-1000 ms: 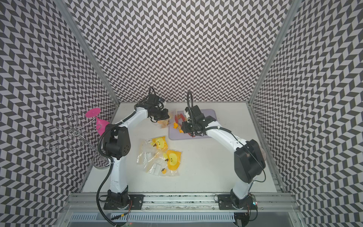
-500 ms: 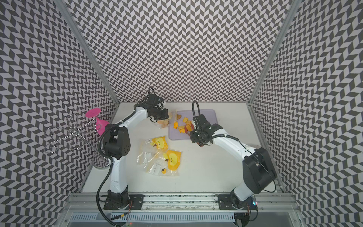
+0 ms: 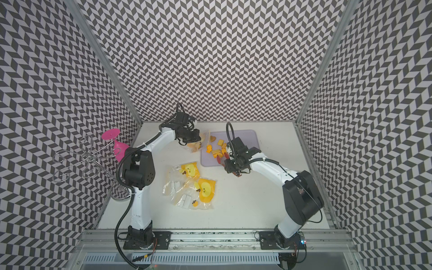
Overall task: Put the cookies into a resealable bag to prevent moisture
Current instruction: Pick up the cookie from the tray.
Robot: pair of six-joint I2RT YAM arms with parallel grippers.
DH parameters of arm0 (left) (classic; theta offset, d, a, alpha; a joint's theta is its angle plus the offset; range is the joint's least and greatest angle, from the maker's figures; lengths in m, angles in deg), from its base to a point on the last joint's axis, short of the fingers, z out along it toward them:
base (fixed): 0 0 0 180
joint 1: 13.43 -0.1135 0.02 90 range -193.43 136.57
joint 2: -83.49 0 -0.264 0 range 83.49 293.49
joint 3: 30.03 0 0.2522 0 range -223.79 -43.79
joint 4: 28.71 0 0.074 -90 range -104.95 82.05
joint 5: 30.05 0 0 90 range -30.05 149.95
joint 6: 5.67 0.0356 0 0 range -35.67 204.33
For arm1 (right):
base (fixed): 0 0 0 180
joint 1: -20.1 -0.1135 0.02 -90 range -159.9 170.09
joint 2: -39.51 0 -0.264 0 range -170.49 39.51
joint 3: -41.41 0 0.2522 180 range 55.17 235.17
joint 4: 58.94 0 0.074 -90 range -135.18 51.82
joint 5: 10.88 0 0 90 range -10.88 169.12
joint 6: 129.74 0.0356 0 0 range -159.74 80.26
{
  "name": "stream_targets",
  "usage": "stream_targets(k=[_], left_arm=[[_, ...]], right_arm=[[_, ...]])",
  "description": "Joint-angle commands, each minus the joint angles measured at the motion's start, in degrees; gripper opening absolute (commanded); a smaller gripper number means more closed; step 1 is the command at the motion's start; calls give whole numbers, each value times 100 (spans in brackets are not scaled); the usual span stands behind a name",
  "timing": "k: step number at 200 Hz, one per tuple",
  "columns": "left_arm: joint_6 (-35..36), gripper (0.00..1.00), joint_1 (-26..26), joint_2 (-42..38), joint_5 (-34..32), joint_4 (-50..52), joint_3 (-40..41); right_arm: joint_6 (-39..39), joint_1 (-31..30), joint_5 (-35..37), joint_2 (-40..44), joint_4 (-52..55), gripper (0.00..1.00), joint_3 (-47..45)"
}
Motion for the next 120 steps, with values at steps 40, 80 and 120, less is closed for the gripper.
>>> stream_targets(k=[40, 80, 120], left_arm=[[11, 0, -30, -222, 3, -44, -5], [5, 0, -28, -222, 2, -42, -8], [9, 0, -26, -216, 3, -43, -8]], right_arm=[[-141, 9, -218, -127, -266, 51, -22], [-216, 8, -276, -257, -347, 51, 8], [-238, 17, -194, -465, -422, 50, 115]])
